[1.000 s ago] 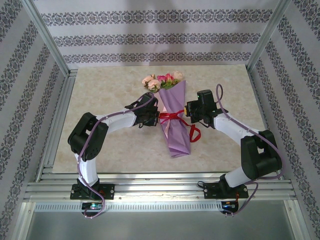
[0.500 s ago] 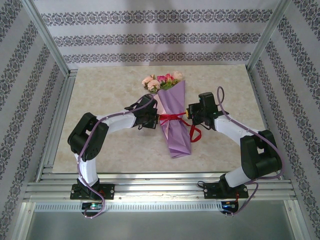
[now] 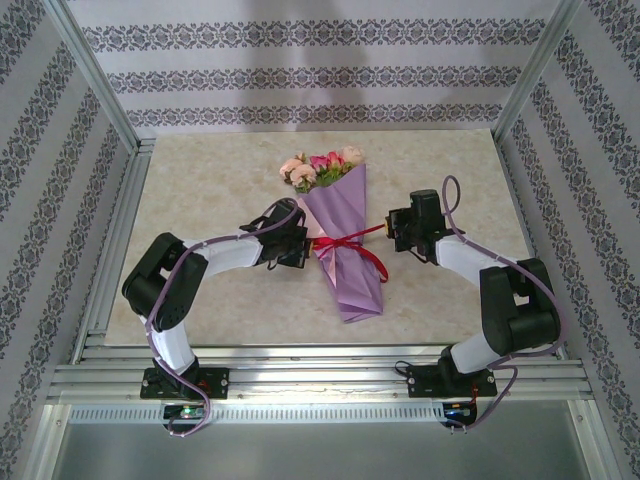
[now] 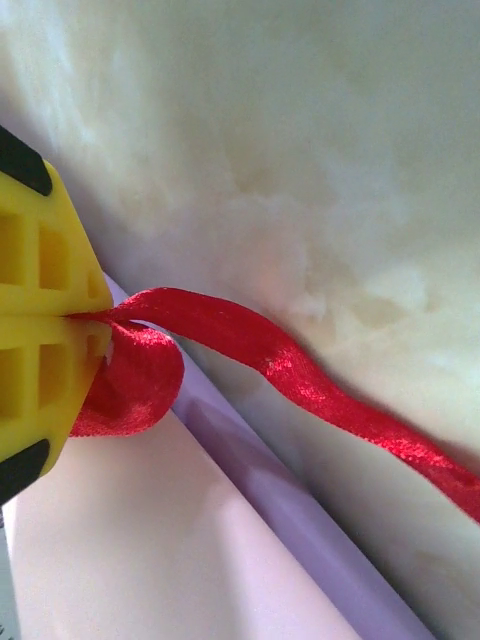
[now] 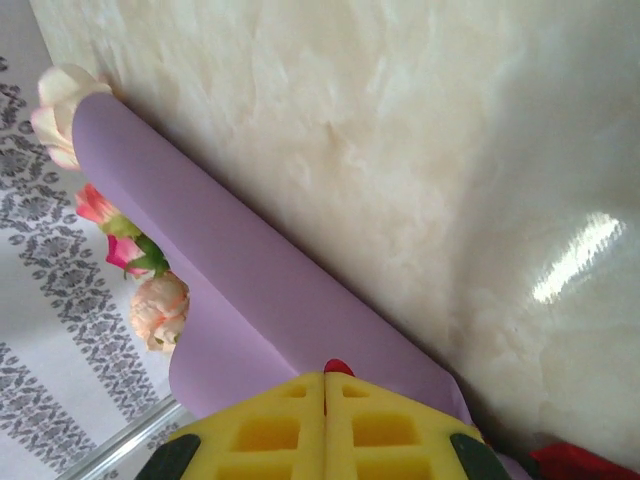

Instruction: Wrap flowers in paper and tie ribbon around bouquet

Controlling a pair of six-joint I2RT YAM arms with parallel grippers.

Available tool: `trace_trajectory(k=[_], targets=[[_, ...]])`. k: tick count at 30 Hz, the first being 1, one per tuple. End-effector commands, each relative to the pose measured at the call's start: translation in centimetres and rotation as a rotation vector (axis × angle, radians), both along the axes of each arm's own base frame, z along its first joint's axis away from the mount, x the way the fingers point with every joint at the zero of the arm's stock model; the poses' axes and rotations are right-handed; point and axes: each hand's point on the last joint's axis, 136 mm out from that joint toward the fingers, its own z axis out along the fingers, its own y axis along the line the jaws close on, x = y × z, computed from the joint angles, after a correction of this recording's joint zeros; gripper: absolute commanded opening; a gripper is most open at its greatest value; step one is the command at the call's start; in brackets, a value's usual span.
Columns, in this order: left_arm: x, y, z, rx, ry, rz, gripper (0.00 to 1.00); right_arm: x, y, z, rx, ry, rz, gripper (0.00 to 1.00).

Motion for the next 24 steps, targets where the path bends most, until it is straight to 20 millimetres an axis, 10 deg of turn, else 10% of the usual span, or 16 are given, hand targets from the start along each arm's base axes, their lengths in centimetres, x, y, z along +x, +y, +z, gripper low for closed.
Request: trace_trajectory(k=[1, 14, 20, 24], targets=[[0.2, 1.1, -0.3, 0.007, -0.002, 0.02, 0.0, 0.5, -2.4, -1.0, -0.06, -0.015, -0.063, 0.0], [-0.1, 2.5, -0.5, 0.021, -0.007, 0.032, 0.0, -1.6, -5.6, -3.2, -0.08, 0.049, -0.118, 0.0], [0.5, 1.5, -0.2, -0.01, -0.028, 0.009, 0.0, -1.7, -3.3, -2.3, -0.069, 0.062, -0.031, 0.0], [0.7, 1.5, 0.6, -0.024, -0.044, 0.017, 0.02, -2.7, 0.8, -1.3, -0.002, 0.077, -0.003, 0.37]])
